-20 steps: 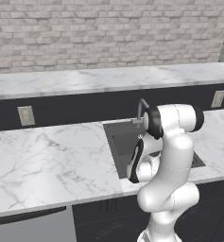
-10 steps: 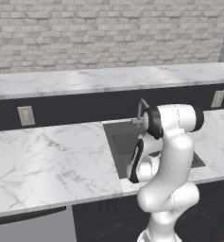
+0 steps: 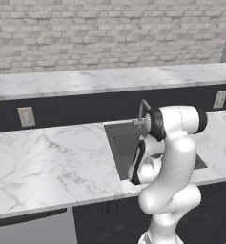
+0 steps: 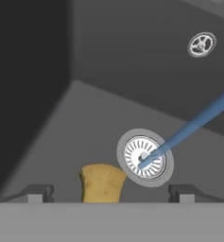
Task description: Soak the sponge with water for a few seconds and then drop it inside the sink.
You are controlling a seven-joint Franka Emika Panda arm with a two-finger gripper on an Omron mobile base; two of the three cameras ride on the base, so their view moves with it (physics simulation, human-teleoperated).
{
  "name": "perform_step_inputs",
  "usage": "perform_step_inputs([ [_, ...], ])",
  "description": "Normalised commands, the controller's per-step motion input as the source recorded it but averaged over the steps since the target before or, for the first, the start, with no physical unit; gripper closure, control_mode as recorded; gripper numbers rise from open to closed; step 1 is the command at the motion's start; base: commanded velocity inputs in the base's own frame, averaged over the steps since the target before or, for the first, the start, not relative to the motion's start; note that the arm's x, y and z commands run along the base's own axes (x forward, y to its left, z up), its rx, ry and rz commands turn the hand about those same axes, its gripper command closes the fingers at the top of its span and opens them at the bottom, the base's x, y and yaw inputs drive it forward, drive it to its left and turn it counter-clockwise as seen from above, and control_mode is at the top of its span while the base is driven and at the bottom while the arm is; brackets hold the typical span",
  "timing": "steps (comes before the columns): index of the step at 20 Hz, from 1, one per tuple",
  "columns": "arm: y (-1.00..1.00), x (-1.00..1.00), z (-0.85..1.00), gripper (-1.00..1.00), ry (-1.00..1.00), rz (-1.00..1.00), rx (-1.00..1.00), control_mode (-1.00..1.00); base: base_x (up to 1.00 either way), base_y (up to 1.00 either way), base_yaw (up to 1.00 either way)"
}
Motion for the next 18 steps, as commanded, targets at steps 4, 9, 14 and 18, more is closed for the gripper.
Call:
perform_step_inputs([
  [4, 0.0, 0.06, 0.46, -1.0, -0.02, 0.0, 0.0, -1.0, 0.0, 0.0, 0.0],
  [9, 0.0, 0.04, 0.58, -1.0, -0.02, 0.0, 0.0, -1.0, 0.0, 0.0, 0.0],
  [14, 0.0, 0.12, 0.51, -1.0, 0.0, 0.0, 0.0, -1.0, 0.0, 0.0, 0.0],
  [18, 0.1, 0.01, 0.41, -1.0, 0.0, 0.0, 0.0, -1.0, 0.0, 0.0, 0.0],
])
